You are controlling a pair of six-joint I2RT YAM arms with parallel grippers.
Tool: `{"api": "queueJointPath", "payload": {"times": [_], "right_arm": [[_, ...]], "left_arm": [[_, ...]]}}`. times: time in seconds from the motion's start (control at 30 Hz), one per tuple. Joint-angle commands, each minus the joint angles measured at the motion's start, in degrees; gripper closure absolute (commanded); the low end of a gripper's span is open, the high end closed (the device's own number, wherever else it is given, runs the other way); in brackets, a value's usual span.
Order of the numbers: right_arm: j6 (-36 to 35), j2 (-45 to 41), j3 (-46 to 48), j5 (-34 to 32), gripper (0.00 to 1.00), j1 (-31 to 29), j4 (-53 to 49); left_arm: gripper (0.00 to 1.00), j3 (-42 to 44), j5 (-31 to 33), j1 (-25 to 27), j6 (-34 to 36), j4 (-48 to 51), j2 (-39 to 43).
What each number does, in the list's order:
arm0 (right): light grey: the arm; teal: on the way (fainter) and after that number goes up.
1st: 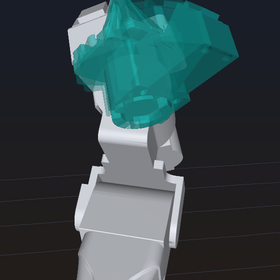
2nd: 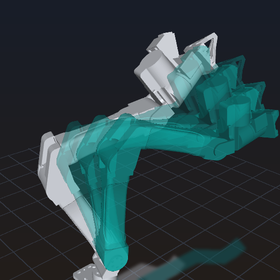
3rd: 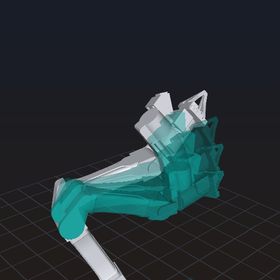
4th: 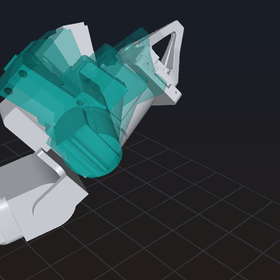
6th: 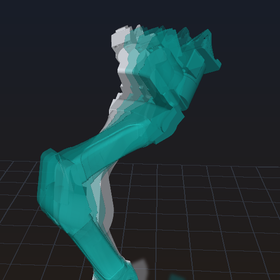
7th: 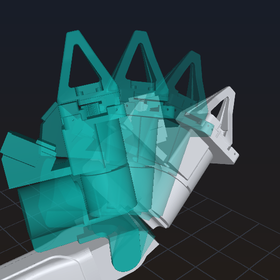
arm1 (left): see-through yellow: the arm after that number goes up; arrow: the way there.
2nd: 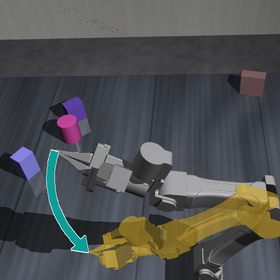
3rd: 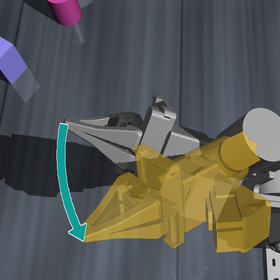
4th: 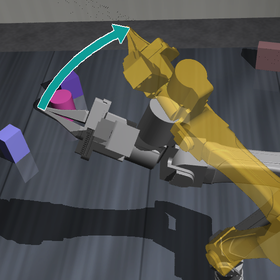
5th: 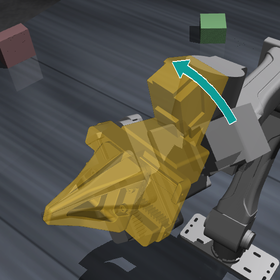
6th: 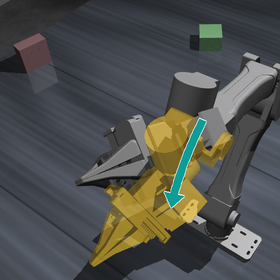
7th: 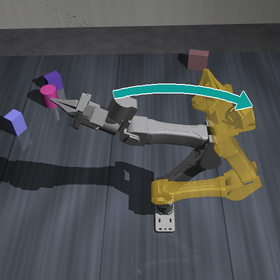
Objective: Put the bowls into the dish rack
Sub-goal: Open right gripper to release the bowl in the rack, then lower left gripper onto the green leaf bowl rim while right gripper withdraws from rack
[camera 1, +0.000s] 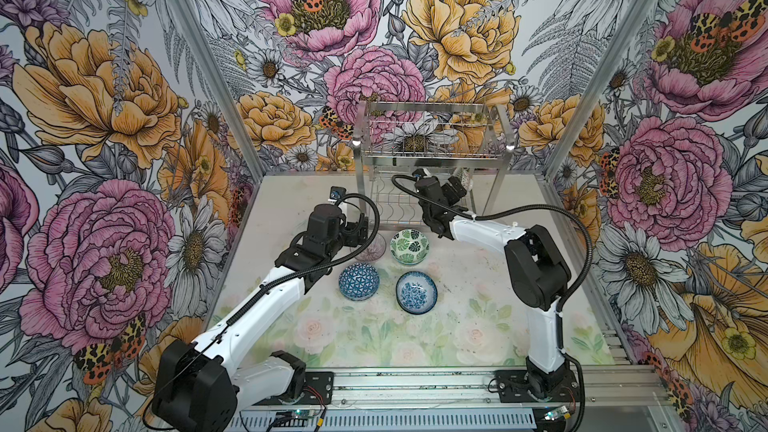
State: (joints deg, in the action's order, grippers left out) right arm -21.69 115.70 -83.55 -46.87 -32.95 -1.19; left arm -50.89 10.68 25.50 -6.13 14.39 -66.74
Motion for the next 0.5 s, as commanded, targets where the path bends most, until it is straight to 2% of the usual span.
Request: {"api": "queueJointPath", "payload": {"times": [0.0,0.27,0.47], "right_arm": [[5.6,-6.5,4.6,4.8,0.00,-1.6,-0.7],[18.3,-24.2,18.0,19.9,0.00,-2.0,-2.9],[23.8,-35.2,24.1,24.4,0.00,-1.5,-7.1]], "left_arm": [[0.01,-1.1,-2.7,0.4,-1.5,0.6,-0.1],[0.01,-2.0,-6.6,1.8,-2.6,1.3,-3.2],[0.01,-3.8,-8.0,4.4,-2.6,1.0,-8.6]]}}
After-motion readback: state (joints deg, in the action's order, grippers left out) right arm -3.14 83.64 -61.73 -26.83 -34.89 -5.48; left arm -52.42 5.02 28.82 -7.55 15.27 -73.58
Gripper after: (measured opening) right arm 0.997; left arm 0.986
